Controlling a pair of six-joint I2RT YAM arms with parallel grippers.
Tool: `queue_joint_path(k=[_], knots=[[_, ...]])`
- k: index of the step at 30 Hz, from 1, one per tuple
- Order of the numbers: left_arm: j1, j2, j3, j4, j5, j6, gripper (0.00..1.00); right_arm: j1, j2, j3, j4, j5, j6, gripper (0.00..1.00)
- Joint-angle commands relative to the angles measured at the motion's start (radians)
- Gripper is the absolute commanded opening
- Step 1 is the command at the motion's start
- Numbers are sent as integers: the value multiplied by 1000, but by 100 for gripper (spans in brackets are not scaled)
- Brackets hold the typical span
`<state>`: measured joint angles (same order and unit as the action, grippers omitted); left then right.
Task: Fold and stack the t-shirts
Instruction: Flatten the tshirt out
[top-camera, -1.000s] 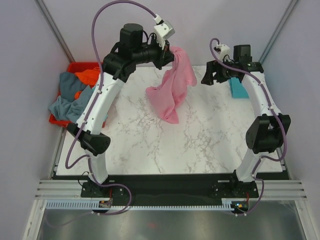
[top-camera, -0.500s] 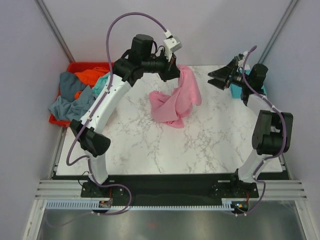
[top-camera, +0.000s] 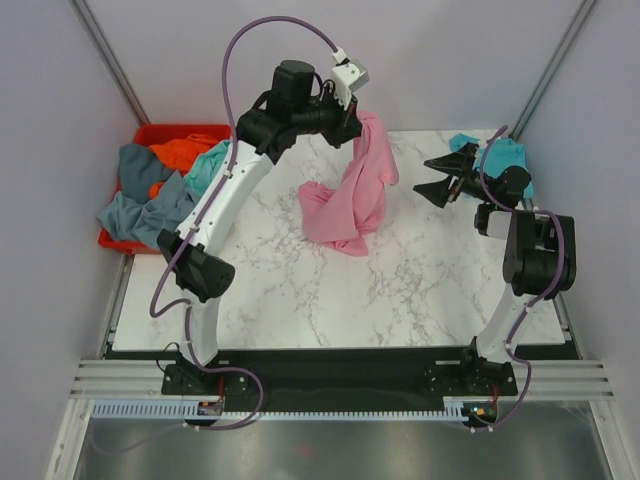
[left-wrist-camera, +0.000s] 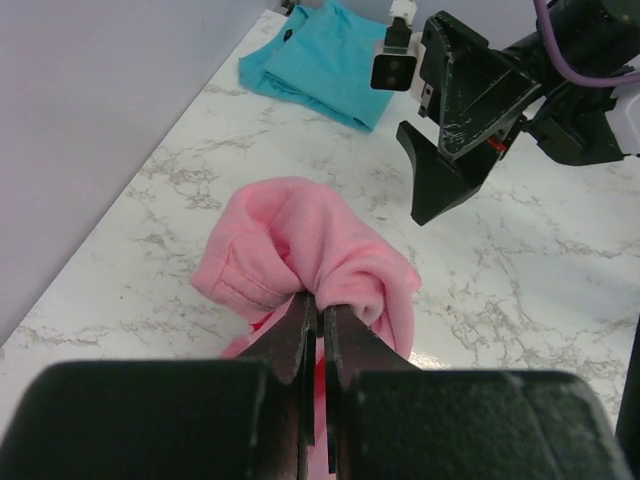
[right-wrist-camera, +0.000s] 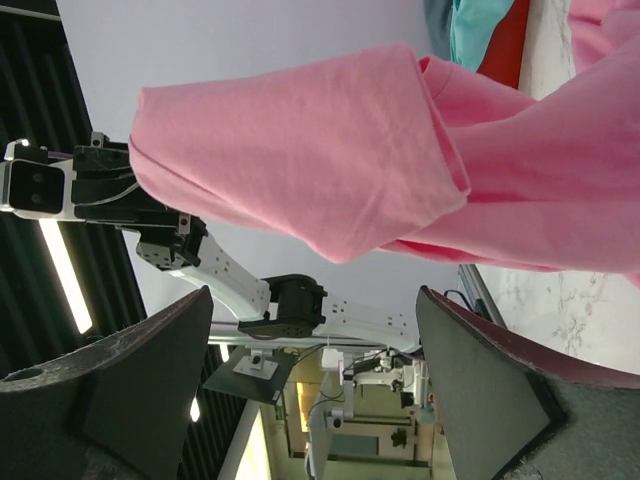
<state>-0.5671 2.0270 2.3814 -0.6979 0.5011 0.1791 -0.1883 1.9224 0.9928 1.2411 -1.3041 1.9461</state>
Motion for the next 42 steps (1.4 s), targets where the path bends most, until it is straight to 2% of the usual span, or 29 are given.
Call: queue_joint_path(k=[1, 13, 21, 30, 35, 42], knots=[[-7, 15, 67, 66, -55, 43, 2, -2, 21, 1, 517, 12, 281, 91], [-25, -13, 65, 66, -102, 69, 2, 41, 159, 61, 515, 25, 249, 87], [-105, -139, -122, 5, 86, 5, 2, 50, 270, 297, 503, 25, 212, 91], [-148, -214, -267, -46, 108, -1, 2, 58, 329, 331, 505, 32, 217, 92], [-157, -194, -280, -54, 128, -3, 2, 75, 343, 362, 506, 17, 250, 93], [-159, -128, -237, -54, 129, 0, 2, 107, 291, 313, 514, 5, 297, 91]])
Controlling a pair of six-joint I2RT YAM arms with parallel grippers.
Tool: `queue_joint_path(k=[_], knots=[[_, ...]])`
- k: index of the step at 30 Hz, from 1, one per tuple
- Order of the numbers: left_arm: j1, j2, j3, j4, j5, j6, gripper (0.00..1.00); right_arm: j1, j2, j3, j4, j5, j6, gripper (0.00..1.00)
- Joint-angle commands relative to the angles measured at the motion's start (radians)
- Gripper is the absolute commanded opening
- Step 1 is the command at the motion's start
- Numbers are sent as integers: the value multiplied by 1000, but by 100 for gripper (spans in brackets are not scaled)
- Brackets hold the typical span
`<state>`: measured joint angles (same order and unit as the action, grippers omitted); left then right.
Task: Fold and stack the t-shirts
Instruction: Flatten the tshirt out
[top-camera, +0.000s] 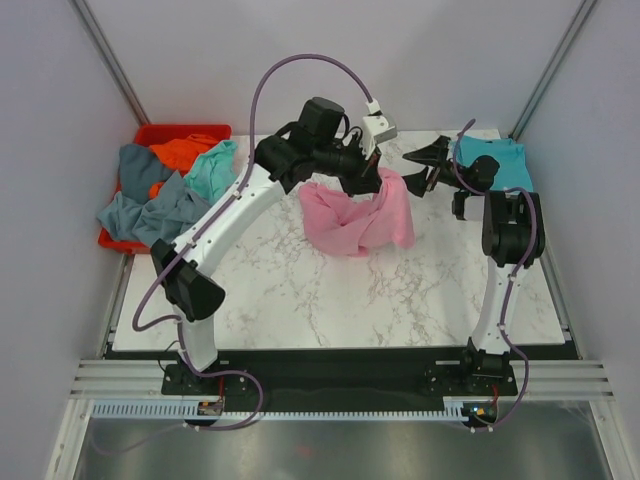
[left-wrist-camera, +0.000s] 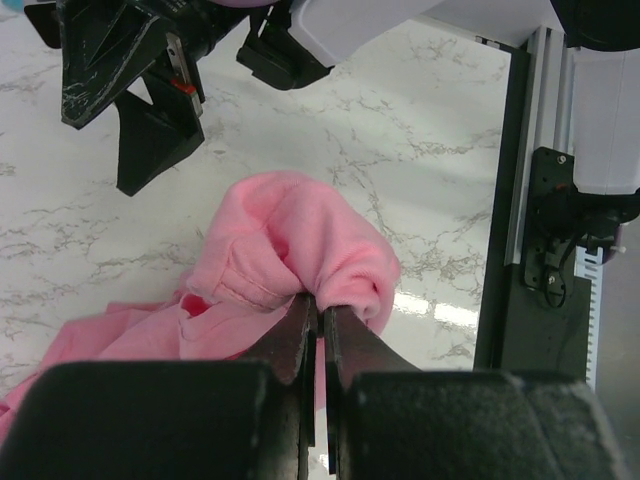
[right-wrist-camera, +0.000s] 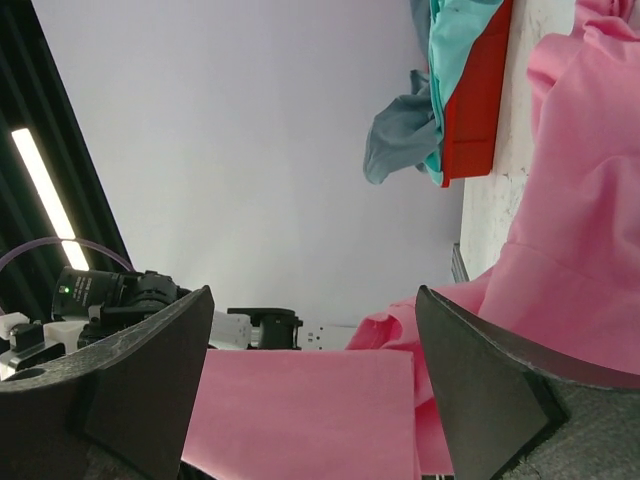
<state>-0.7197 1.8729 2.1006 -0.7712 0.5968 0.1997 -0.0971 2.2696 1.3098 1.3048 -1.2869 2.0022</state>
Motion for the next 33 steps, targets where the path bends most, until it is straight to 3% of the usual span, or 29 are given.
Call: queue_joint_path(k=[1, 8, 23, 33], knots=[[-4, 34, 48, 18, 31, -16, 2, 17, -62, -10, 452, -12, 239, 90], [11, 94, 101, 19, 9, -3, 2, 23, -113, -69, 452, -12, 240, 84], [157, 146, 177, 39, -14, 7, 2, -9, -240, -144, 449, -26, 225, 75], [152, 130, 217, 61, -5, -19, 2, -9, -160, -179, 426, -57, 201, 87]])
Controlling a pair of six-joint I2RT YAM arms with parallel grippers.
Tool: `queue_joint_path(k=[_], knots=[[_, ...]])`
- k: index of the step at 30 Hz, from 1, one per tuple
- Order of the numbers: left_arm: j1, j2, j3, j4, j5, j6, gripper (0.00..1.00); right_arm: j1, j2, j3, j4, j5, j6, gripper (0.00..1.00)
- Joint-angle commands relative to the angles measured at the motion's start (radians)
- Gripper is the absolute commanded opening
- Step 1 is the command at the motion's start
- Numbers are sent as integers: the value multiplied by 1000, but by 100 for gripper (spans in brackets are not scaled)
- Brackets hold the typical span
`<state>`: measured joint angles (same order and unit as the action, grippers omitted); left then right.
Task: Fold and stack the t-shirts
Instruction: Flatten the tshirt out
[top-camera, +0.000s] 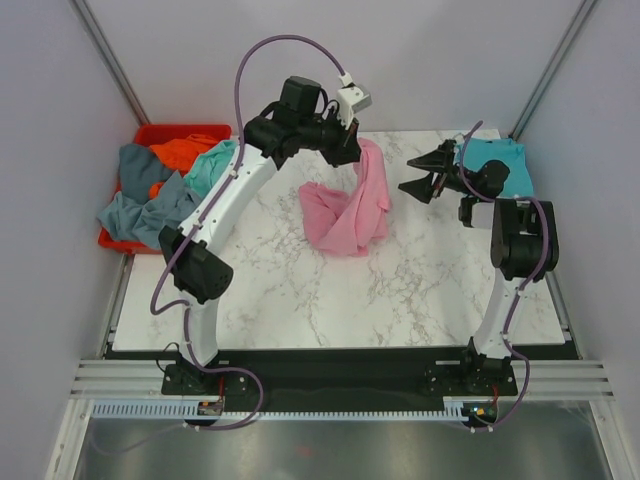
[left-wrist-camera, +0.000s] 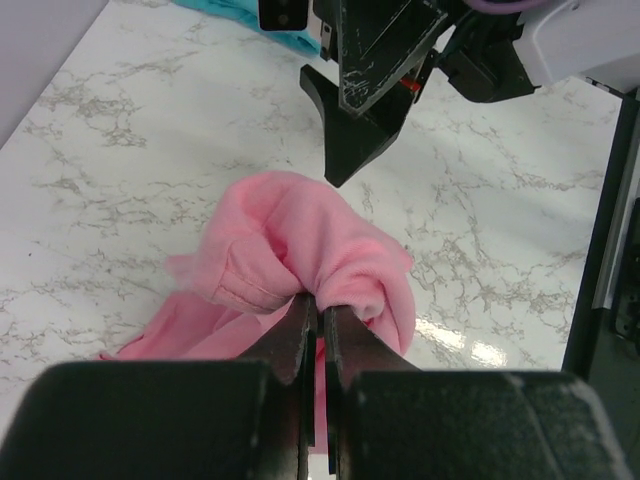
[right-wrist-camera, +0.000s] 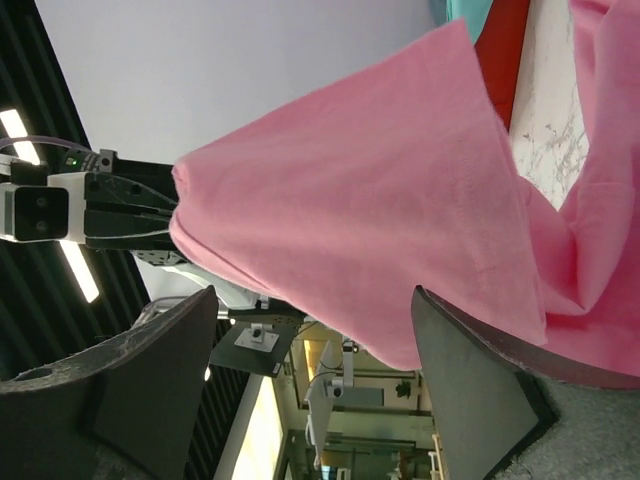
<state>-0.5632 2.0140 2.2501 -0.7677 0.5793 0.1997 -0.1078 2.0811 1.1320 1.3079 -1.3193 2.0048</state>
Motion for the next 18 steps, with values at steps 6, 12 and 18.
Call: queue_joint_path(k=[6, 12, 18], knots=[[-6, -11, 138, 80, -9, -16, 2, 2, 71, 6, 395, -40, 170, 88], [-17, -18, 149, 91, -22, -11, 2, 17, 111, 25, 384, -35, 160, 88], [-30, -5, 131, 87, -13, -13, 2, 43, 125, 69, 383, -12, 158, 88]])
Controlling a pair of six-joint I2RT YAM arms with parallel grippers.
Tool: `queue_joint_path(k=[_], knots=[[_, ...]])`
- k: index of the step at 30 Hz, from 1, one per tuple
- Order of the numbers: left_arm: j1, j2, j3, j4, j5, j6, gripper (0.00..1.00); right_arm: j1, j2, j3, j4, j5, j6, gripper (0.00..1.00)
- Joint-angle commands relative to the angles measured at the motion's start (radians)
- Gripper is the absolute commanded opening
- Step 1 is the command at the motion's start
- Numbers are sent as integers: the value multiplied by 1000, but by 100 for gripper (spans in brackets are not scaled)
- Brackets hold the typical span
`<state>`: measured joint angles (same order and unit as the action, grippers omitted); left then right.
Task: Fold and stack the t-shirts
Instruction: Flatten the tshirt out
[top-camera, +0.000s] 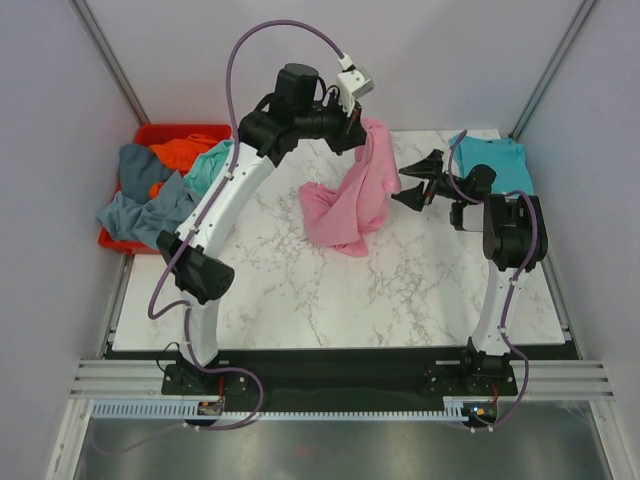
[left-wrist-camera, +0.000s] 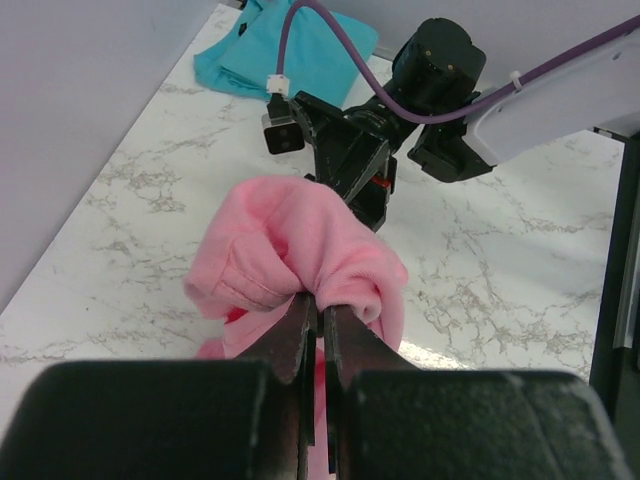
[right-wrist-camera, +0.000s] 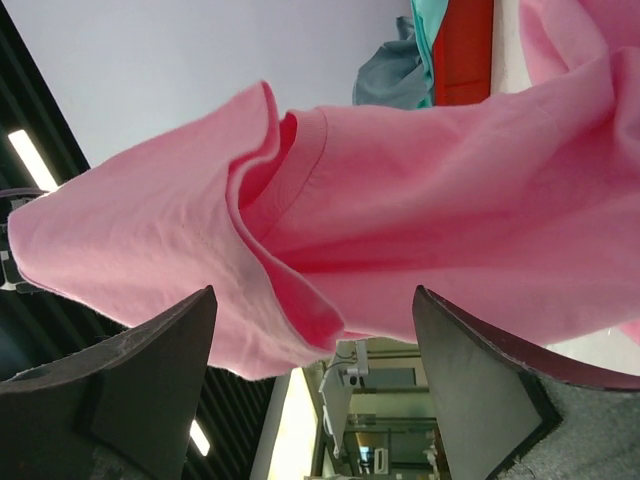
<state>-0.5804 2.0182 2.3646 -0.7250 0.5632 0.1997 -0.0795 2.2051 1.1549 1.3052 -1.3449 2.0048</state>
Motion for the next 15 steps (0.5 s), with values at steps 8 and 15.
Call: queue_joint_path(k=[8, 15], knots=[[-21, 13, 7, 39, 4, -16, 2, 26, -1, 69, 385, 36, 150, 72], [-19, 22, -5, 35, -6, -6, 2, 12, -39, 68, 387, 30, 138, 20]])
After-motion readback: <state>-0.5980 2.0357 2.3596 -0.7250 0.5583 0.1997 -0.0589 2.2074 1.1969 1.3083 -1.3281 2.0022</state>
